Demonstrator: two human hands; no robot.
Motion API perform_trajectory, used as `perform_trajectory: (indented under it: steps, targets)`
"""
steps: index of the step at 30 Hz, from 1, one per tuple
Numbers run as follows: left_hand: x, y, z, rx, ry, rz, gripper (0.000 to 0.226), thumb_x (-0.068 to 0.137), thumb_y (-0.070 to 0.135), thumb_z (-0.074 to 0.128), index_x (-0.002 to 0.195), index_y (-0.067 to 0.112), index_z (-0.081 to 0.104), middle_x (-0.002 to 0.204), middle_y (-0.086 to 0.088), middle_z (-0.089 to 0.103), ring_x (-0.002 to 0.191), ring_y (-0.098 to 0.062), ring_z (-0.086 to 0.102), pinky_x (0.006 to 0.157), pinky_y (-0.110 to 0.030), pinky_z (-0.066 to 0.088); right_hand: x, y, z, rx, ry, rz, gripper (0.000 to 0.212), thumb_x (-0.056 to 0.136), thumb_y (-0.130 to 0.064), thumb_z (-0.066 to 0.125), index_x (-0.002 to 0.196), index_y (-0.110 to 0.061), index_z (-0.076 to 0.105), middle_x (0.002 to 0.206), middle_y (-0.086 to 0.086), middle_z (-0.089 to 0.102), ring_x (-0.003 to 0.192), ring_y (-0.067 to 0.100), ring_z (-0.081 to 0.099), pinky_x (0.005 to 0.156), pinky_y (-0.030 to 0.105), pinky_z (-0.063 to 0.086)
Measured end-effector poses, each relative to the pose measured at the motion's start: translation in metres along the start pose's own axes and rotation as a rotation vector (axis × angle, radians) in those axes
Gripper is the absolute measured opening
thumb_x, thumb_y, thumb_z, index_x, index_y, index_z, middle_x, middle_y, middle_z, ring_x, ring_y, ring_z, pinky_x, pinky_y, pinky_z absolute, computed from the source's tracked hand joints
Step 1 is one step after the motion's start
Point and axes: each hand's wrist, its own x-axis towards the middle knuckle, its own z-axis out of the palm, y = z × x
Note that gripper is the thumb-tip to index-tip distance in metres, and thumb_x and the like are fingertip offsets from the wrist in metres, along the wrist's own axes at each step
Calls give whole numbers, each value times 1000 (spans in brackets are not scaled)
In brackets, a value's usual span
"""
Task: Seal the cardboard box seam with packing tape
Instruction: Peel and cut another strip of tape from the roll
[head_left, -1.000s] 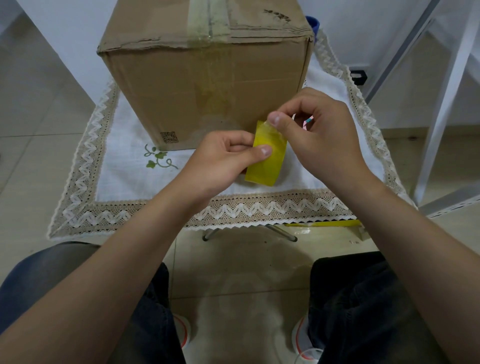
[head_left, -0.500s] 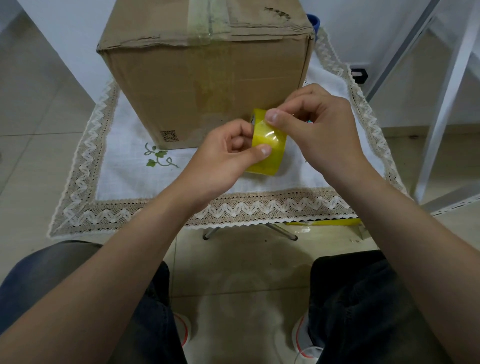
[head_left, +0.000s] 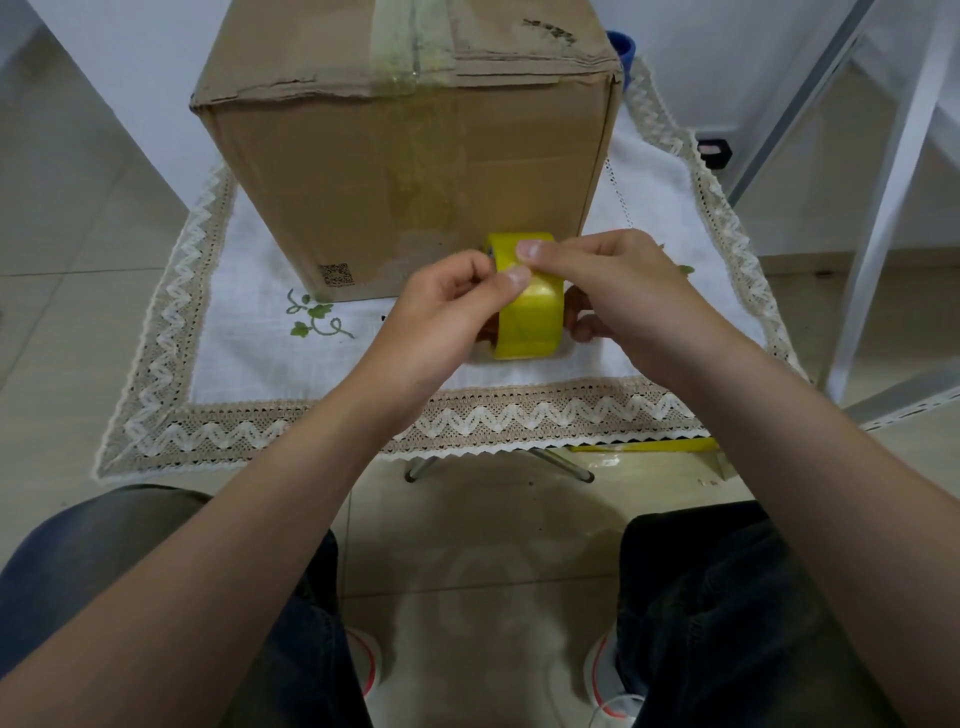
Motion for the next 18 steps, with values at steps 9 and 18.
perform_trajectory:
  steps: [9, 18]
  targets:
    - [2, 0, -3, 117, 42, -40, 40, 105, 27, 60, 102, -12, 68, 100, -29, 74, 89, -36, 75, 89, -47, 60, -1, 6, 11, -8, 13, -37, 38, 96, -36, 72, 87, 2, 74, 54, -6, 52, 52, 9, 49, 51, 21, 37]
    - [0, 2, -9, 38, 4, -91, 29, 107, 17, 54, 93, 8, 77, 94, -19, 78, 86, -29, 75, 76, -34, 63, -13, 3, 18, -90, 41, -233, 48, 96, -29, 75, 77, 11, 56, 68, 11, 44, 65, 18, 40, 59, 27, 32]
